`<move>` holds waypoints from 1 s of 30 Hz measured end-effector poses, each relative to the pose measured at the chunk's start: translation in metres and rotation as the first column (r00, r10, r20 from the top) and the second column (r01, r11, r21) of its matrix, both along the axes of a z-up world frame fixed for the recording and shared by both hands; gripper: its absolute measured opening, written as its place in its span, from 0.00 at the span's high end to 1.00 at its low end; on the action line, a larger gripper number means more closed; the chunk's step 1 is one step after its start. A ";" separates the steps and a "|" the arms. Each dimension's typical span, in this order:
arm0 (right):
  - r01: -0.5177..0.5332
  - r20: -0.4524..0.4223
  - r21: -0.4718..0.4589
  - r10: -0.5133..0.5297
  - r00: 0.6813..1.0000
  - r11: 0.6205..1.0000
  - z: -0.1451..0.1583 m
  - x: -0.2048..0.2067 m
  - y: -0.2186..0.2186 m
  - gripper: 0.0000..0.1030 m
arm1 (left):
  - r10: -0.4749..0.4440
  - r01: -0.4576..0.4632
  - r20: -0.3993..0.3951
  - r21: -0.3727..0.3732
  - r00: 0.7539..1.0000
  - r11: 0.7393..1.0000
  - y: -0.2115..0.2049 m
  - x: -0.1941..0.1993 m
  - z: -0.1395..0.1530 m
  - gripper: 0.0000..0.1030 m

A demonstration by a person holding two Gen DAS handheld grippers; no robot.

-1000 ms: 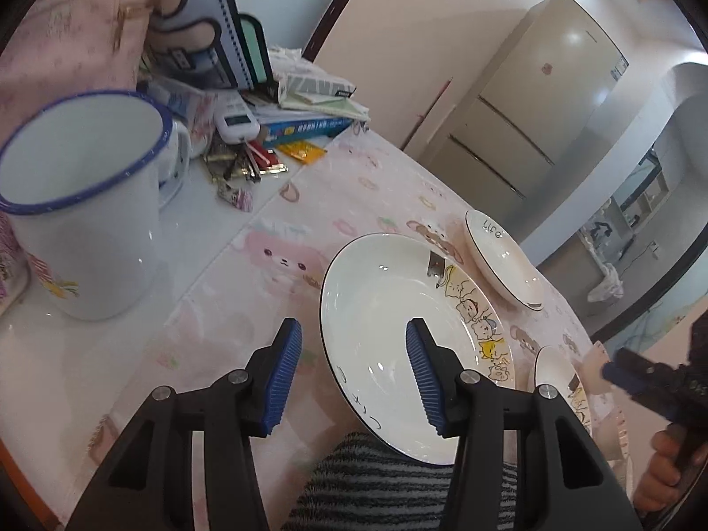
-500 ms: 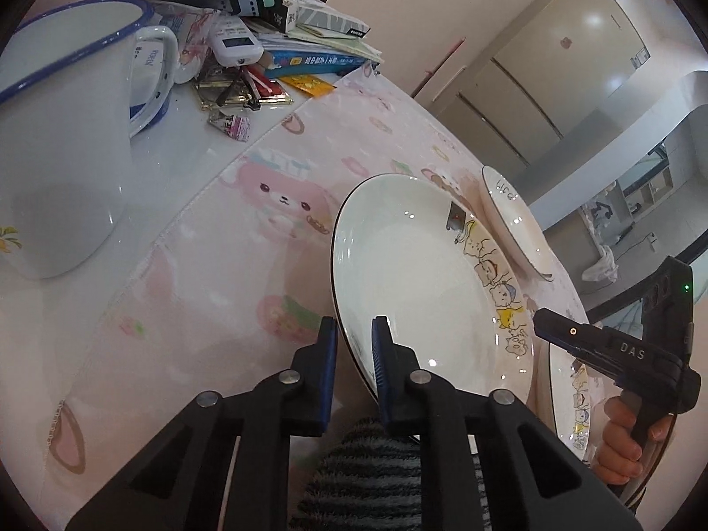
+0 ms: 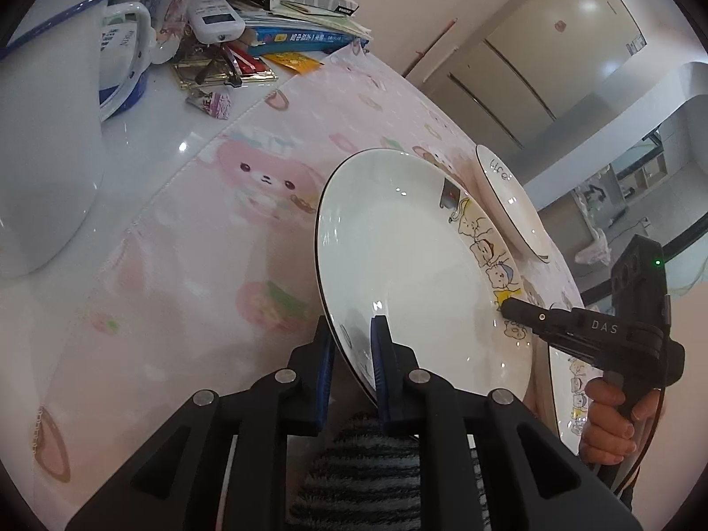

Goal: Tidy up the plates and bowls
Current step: 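Lift the cartoon-rim plate with both grippers and carry it toward the other plate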

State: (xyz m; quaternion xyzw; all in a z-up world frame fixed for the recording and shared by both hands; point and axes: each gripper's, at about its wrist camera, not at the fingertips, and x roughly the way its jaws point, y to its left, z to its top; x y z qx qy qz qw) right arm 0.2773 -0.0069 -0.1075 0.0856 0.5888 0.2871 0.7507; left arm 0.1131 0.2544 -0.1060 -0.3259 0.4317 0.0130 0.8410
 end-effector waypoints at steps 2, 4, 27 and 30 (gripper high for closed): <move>-0.015 -0.005 -0.002 0.015 1.000 1.000 -0.001 0.002 0.002 0.90 | 0.000 0.000 -0.002 0.011 1.000 1.000 -0.002 0.000 0.001 0.84; -0.030 0.005 -0.005 0.030 1.000 1.000 0.000 0.001 0.003 0.90 | -0.006 0.006 -0.006 0.039 1.000 0.999 -0.006 0.001 0.003 0.84; -0.043 0.175 0.059 0.032 0.984 0.997 0.076 -0.034 -0.021 0.89 | 0.008 -0.023 0.083 0.185 0.996 0.983 -0.034 -0.018 0.072 0.83; -0.026 0.200 0.055 0.014 0.980 0.998 0.095 -0.041 -0.034 0.89 | -0.009 -0.013 0.112 0.197 0.994 0.980 -0.048 -0.021 0.092 0.83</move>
